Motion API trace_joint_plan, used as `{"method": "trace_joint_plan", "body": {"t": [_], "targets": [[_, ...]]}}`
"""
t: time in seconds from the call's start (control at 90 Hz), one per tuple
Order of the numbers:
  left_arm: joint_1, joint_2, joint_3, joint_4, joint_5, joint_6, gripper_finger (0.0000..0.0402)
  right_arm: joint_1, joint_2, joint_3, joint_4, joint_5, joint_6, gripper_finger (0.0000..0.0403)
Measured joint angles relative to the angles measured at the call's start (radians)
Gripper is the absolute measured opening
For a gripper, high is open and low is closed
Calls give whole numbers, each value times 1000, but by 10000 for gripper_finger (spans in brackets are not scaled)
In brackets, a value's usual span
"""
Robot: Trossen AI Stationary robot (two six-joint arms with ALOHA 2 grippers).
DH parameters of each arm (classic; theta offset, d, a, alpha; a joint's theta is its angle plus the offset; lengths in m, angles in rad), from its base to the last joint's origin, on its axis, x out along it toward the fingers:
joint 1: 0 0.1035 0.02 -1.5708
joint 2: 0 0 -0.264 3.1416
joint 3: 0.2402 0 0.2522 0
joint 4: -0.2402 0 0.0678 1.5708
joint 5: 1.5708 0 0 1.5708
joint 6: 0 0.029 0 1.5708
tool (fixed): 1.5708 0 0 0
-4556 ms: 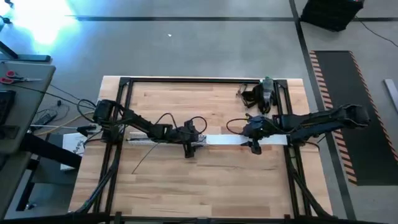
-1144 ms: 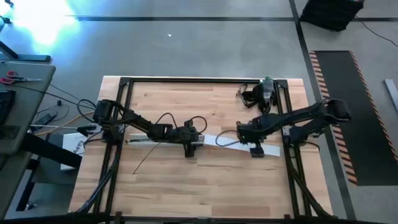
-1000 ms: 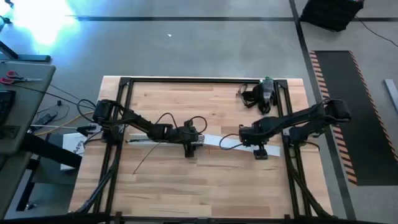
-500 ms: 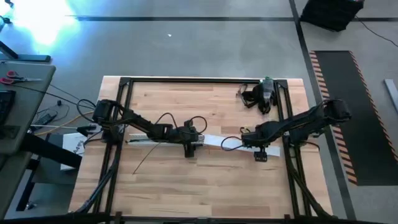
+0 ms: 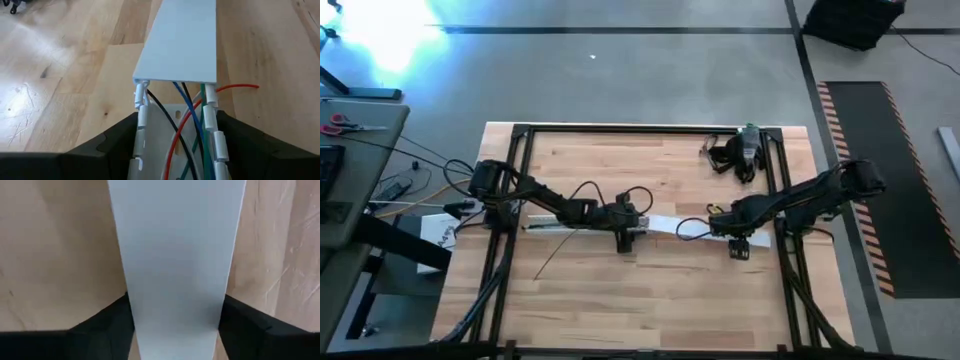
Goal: Ziptie cables
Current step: Close the white cable duct
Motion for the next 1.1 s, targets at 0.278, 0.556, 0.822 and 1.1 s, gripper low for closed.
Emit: {"method": "trace_joint_plan", "body": {"t": [0.278,0.556,0.822,1.1], "targets": [[0,0,0,0,1,0,227,-34,0,45,-73,20,-59,212],[-4,1,-1,10,7,24,227,-63,0,59,-90,-11,-99,215],[-21,1,-1,16,3,60,226,-70,0,60,-89,-32,-116,216],[-23,1,-1,18,-6,53,166,-71,-1,60,-90,-37,-112,216]]}}
